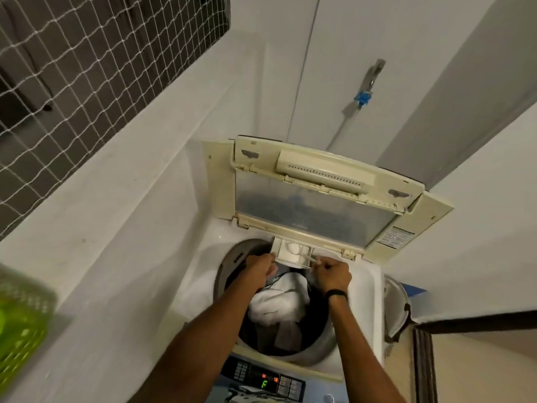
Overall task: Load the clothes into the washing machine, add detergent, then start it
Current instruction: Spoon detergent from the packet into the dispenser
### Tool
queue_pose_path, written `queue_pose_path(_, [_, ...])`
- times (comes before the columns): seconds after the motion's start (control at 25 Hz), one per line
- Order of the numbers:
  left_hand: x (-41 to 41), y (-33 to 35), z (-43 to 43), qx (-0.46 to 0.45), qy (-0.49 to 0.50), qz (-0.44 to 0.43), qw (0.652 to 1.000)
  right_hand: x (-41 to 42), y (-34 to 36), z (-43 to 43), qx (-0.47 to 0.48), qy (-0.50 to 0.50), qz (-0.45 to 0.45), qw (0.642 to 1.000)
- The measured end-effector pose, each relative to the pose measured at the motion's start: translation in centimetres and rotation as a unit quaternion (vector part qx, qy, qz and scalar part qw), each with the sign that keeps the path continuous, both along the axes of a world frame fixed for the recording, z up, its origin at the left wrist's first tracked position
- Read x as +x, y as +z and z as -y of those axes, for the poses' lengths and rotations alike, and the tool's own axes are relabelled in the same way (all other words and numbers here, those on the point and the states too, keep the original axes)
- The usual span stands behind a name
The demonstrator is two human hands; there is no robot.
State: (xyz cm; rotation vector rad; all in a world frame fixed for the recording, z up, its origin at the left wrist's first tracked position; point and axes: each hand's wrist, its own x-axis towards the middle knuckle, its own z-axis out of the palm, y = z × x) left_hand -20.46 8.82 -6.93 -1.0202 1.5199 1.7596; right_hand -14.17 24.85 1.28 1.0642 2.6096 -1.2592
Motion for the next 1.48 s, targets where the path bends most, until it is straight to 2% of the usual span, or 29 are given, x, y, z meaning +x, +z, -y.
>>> queue_pose_path(0.2, [-1.4,-1.7,-1.0,0.038,0.092,0.033,0.994,1.3,-3.3,1.7,0.127,0.100,-0.059,0.985])
queue_pose_path(0.44, [-1.3,-2.5,-0.6,0.070,0.087,0.034,0.993,3.1,-5.1,2.0,0.177,0.119,-0.126,0.969])
queue_pose_path(0.56, [-1.2,-2.6,-0.7,0.074,0.090,0.032,0.993,3.9,-5.2,2.5,0.167,0.090,-0.130,0.973])
queue_pose_path(0.72, [-0.8,-1.8,-1.0,0.074,0.105,0.019,0.991,4.1,-3.9,3.1,0.140,-0.011,-0.098,0.985])
queue_pose_path(0.84, [0.1,-1.2,-0.6,0.092,0.113,0.011,0.989,4.4,-3.3,3.1,0.151,-0.014,-0.087,0.985])
queue_pose_path(0.92, [0.7,-0.6,-0.1,0.105,0.105,-0.004,0.989,4.8,-2.8,3.0,0.101,-0.047,-0.071,0.991])
queue_pose_path(1.0, [1.4,0.2,0.6,0.101,0.088,-0.027,0.991,5.0,-1.3,3.2,-0.051,-0.137,-0.085,0.986])
queue_pose_path(1.08, [2.3,1.9,1.7,0.119,0.107,-0.036,0.986,5.2,0.6,3.3,-0.223,-0.225,-0.105,0.943])
queue_pose_path(1.16, [3.2,4.2,3.0,0.131,0.145,-0.050,0.979,5.4,2.8,4.0,-0.335,-0.248,-0.119,0.901])
queue_pose_path(1.32, [6.1,11.3,6.7,0.082,0.188,-0.118,0.972,5.6,6.6,6.5,-0.490,-0.199,-0.157,0.834])
queue_pose_path(1.4, [8.5,15.6,9.2,0.061,0.194,-0.186,0.961,5.5,8.1,8.3,-0.556,-0.153,-0.155,0.802])
queue_pose_path(1.48, [11.4,19.5,11.8,0.021,0.193,-0.279,0.940,5.2,9.9,10.5,-0.577,-0.073,-0.139,0.801])
